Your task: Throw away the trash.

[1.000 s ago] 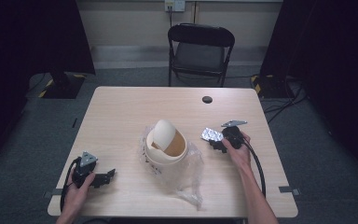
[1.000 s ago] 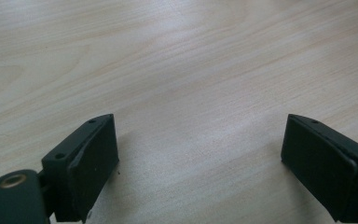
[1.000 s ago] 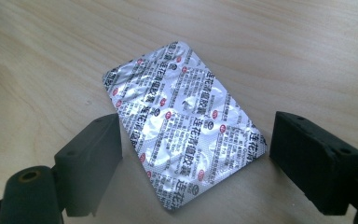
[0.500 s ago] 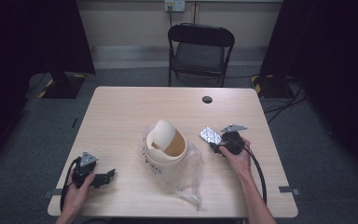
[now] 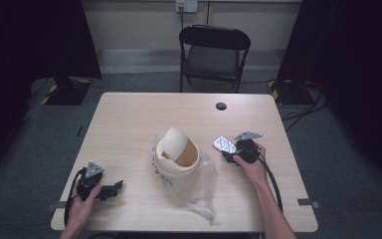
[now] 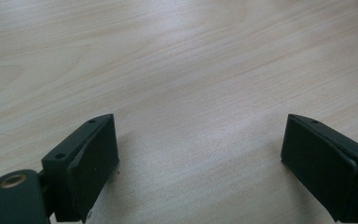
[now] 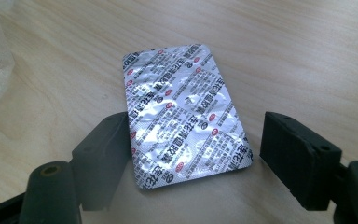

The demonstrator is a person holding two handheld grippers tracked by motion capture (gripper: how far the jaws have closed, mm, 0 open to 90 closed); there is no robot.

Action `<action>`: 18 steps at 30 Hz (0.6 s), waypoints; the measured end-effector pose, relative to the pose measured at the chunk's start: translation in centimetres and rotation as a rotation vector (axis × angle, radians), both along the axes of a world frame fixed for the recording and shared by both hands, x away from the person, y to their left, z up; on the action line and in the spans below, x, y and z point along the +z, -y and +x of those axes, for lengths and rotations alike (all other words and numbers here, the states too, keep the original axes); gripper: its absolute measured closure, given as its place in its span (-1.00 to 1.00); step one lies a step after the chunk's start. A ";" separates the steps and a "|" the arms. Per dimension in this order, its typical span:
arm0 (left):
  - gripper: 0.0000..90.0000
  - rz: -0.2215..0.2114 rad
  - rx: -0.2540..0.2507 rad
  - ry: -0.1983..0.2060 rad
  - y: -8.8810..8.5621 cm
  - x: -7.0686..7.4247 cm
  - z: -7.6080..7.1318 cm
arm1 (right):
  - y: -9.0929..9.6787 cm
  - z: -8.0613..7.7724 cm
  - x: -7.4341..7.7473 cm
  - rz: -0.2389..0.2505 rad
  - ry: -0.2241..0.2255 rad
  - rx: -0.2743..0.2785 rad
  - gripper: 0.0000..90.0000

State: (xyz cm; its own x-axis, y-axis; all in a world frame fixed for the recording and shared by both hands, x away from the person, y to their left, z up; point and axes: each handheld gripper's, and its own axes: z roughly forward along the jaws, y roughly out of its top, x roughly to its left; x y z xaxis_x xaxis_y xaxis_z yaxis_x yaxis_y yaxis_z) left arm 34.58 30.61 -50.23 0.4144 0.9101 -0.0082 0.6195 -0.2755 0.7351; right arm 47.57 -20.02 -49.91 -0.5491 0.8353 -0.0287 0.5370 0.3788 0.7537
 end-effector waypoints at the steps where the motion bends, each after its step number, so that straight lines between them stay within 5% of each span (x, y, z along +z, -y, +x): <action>1: -0.77 0.000 0.000 0.000 0.0 0.0 0.0 | 0.0 0.1 0.0 0.001 0.000 0.001 -0.45; 3: -0.77 0.000 0.000 0.000 0.0 0.0 0.0 | 0.0 0.3 0.0 0.014 -0.021 0.003 -0.51; 8: -0.77 -0.001 0.000 0.000 0.0 0.0 0.0 | -0.6 0.8 0.4 0.003 -0.046 -0.004 -0.26; 12: -0.77 0.000 0.000 0.000 0.0 0.0 0.0 | 0.0 0.7 0.5 0.052 -0.073 -0.011 -0.24; 18: -0.77 0.000 0.000 0.000 0.0 0.0 0.0 | 0.5 0.1 1.4 0.087 -0.060 -0.005 -0.24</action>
